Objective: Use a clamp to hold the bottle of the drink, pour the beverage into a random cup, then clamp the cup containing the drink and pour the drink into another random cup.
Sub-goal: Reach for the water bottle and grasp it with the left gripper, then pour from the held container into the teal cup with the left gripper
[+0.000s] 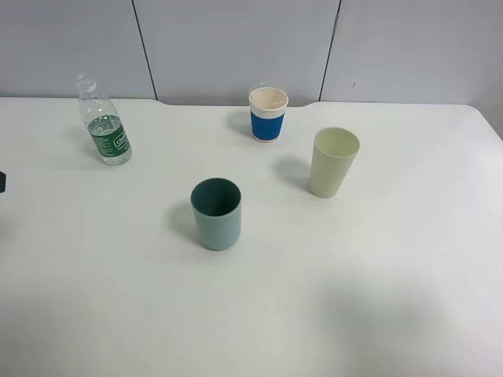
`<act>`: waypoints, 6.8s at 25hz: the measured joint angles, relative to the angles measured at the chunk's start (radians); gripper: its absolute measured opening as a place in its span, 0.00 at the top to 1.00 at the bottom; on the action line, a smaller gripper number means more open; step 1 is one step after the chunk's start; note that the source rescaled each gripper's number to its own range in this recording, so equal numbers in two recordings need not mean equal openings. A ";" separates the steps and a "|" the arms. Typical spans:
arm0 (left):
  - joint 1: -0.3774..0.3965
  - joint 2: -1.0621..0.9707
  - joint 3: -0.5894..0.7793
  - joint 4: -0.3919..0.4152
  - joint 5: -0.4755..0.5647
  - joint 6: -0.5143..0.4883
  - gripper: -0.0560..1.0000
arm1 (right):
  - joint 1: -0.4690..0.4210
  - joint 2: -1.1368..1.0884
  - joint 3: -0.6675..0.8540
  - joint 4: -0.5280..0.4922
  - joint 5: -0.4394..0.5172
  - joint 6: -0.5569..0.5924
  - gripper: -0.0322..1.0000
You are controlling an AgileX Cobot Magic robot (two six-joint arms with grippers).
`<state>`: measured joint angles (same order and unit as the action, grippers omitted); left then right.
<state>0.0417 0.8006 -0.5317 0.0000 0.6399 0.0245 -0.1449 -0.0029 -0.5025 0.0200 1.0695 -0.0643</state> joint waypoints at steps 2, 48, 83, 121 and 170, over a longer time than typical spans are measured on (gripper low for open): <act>0.000 0.055 0.000 0.000 -0.020 0.000 0.00 | 0.000 0.000 0.000 0.000 0.000 0.000 0.22; -0.055 0.903 -0.003 0.205 -1.202 -0.190 0.00 | 0.000 0.000 0.000 0.000 0.000 0.000 0.22; -0.055 1.274 -0.183 0.278 -1.620 -0.283 0.67 | 0.000 0.000 0.000 0.000 0.000 0.000 0.22; -0.066 0.745 0.126 -0.042 -1.407 -0.048 0.94 | 0.000 0.000 0.000 0.000 0.000 0.000 0.22; -0.989 0.720 -0.054 -1.661 -1.567 2.159 0.94 | 0.000 0.000 0.000 0.000 0.000 0.000 0.22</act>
<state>-0.9474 1.5204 -0.5857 -1.6606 -0.9272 2.1836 -0.1449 -0.0029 -0.5025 0.0200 1.0695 -0.0643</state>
